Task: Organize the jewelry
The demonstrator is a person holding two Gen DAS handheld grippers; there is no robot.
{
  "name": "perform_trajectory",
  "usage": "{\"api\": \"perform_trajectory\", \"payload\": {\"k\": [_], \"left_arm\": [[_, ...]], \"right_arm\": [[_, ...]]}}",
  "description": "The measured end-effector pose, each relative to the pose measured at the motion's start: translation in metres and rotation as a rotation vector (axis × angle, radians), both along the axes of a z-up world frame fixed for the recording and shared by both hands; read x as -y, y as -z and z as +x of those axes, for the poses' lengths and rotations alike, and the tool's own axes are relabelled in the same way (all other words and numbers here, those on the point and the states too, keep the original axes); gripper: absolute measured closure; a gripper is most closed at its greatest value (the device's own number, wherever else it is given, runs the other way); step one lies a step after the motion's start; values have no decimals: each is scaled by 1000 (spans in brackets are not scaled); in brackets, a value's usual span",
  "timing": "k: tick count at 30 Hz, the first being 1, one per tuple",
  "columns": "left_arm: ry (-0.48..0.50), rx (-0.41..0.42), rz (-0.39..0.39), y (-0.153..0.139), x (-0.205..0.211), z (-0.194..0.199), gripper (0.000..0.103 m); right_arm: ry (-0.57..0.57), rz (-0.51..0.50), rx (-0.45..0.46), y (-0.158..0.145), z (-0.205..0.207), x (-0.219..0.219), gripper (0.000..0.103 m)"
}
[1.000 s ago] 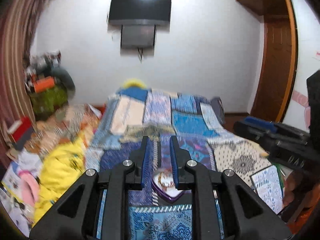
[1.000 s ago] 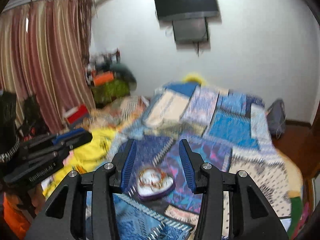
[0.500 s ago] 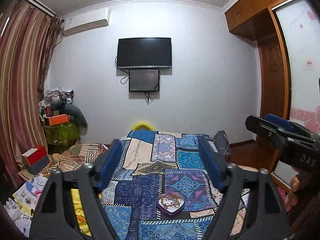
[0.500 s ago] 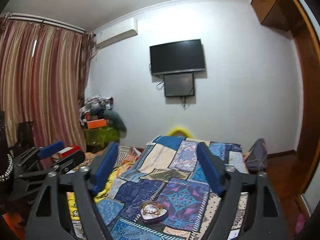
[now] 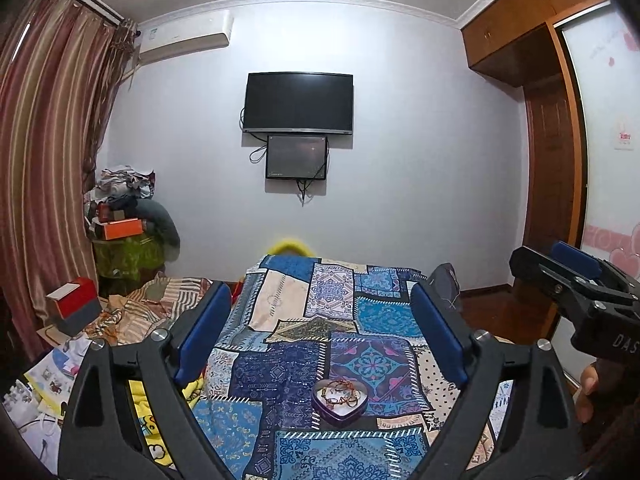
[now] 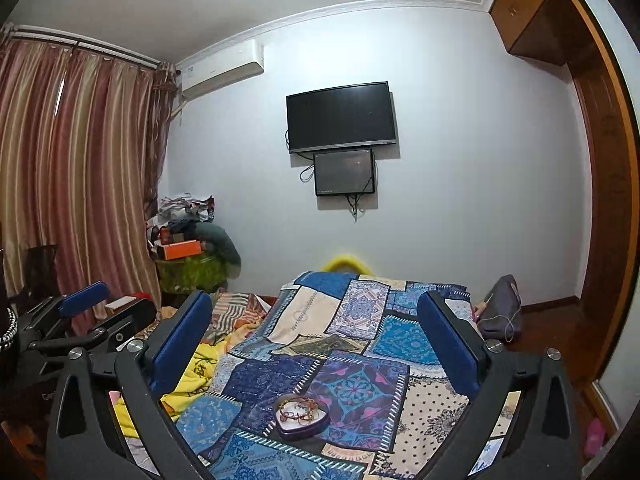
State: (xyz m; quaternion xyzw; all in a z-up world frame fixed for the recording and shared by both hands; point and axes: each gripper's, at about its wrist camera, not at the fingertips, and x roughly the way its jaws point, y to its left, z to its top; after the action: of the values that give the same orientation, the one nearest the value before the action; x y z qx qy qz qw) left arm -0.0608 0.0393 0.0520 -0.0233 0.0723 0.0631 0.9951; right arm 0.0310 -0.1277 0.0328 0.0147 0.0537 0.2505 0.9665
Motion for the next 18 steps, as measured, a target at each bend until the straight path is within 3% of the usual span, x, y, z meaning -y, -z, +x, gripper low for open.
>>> {"api": "perform_trajectory", "payload": {"k": [18], "left_arm": [[-4, -19, -6, 5, -2, 7, 12]], "right_arm": [[-2, -19, -24, 7, -6, 2, 1]]}}
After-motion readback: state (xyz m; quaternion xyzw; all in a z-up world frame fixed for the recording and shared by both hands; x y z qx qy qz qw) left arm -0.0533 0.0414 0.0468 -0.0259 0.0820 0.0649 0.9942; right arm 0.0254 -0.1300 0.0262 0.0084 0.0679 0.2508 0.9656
